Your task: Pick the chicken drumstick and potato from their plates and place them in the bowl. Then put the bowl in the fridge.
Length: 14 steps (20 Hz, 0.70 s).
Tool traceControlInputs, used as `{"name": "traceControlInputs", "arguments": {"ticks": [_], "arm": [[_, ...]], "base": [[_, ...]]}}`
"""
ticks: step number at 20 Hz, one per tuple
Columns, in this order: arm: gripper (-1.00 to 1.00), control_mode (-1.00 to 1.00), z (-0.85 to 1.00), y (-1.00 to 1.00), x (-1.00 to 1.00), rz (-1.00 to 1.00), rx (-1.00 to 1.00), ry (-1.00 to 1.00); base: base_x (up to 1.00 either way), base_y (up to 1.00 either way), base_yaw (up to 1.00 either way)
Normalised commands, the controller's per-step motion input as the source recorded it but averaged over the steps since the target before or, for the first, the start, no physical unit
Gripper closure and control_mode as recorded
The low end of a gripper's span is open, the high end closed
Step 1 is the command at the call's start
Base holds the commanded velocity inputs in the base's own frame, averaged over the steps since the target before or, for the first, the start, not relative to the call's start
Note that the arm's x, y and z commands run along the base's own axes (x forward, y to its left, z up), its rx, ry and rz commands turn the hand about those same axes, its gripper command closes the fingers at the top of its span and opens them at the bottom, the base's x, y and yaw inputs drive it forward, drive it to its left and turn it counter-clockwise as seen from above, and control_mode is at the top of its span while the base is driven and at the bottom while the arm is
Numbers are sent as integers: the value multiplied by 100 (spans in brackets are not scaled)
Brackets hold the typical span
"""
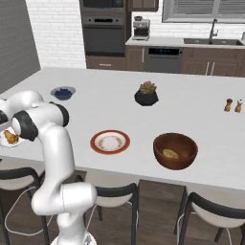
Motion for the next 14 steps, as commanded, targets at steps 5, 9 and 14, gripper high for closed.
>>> {"name": "traceControlInputs", "arguments": {"ticks": [5, 9, 14], "arm": [[-100, -100, -35, 9, 43, 0, 0, 0], [-100, -100, -47, 30, 24, 0, 0, 3], [-100, -100, -40, 22, 5, 0, 0, 1]], "base": [[0, 0, 0], [0, 0, 0], [0, 0, 0]]}}
